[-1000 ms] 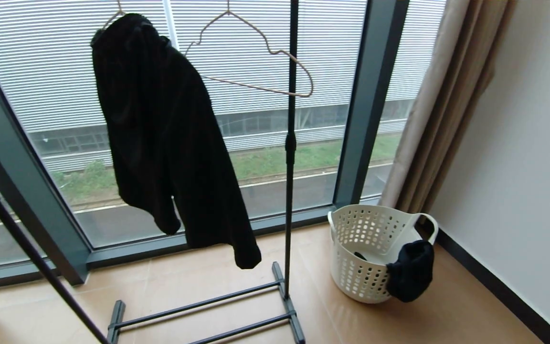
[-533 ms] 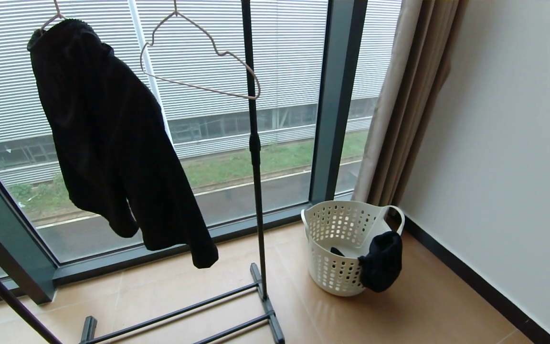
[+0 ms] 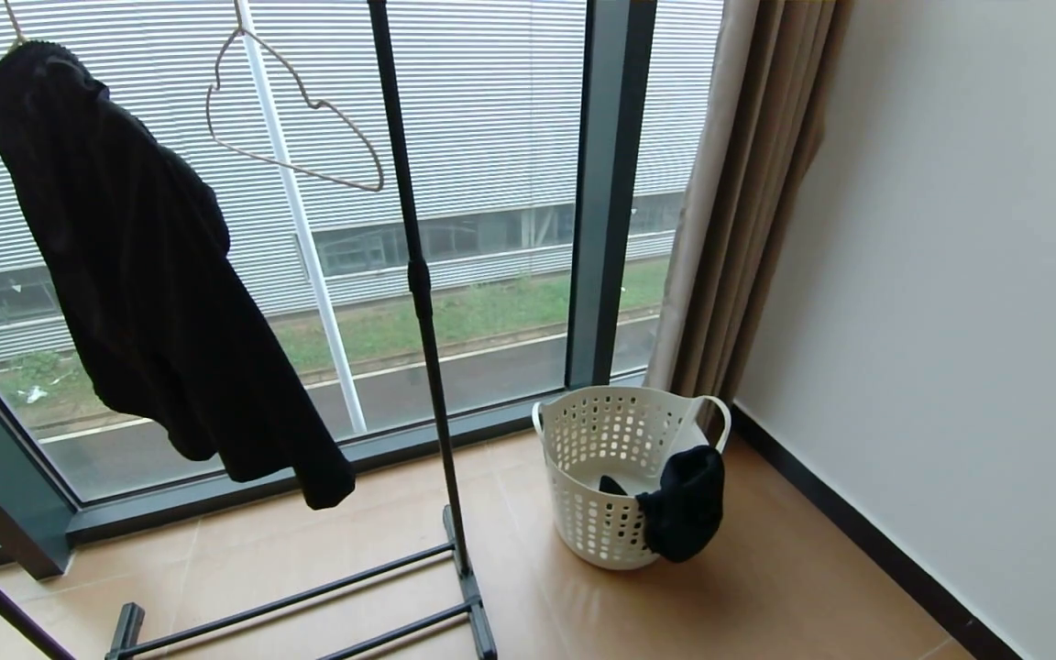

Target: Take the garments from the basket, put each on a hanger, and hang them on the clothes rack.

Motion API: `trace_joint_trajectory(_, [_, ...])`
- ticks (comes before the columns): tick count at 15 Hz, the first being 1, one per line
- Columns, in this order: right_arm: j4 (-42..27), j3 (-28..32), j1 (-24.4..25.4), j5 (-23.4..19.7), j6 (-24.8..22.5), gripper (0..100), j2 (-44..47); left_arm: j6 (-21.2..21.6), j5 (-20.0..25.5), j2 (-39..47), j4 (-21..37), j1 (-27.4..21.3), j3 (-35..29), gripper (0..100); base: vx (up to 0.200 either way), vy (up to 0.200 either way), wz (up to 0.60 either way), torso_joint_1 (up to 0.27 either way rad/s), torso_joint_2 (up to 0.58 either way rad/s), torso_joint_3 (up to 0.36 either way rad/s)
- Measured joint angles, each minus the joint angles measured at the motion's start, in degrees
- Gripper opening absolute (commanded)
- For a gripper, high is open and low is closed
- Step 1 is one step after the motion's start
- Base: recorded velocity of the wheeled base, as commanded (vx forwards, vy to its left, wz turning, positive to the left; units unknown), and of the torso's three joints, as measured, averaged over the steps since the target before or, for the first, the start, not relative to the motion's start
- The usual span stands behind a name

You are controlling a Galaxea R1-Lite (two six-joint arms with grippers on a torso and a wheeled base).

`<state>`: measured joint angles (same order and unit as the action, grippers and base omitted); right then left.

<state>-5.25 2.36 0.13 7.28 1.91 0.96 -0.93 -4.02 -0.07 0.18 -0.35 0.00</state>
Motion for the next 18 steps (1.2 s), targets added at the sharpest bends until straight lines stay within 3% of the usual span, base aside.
trace_joint_trajectory(7, [0.0,0.0,0.0,0.0,0.0,100,0.0,0.0,0.0,0.0,-0.1,0.0,0.0,100,0.000,-0.200,0.00,0.002,0.00,0.004])
trace_joint_trajectory(16, [0.0,0.0,0.0,0.0,0.0,100,0.0,0.0,0.0,0.0,-0.1,0.0,0.0,100,0.200,0.000,0.00,0.001,0.00,0.006])
trace_joint_trajectory(18, [0.0,0.0,0.0,0.0,0.0,100,0.0,0.0,0.0,0.0,0.0,0.0,0.0,100,0.000,0.000,0.00,0.000,0.00,0.000])
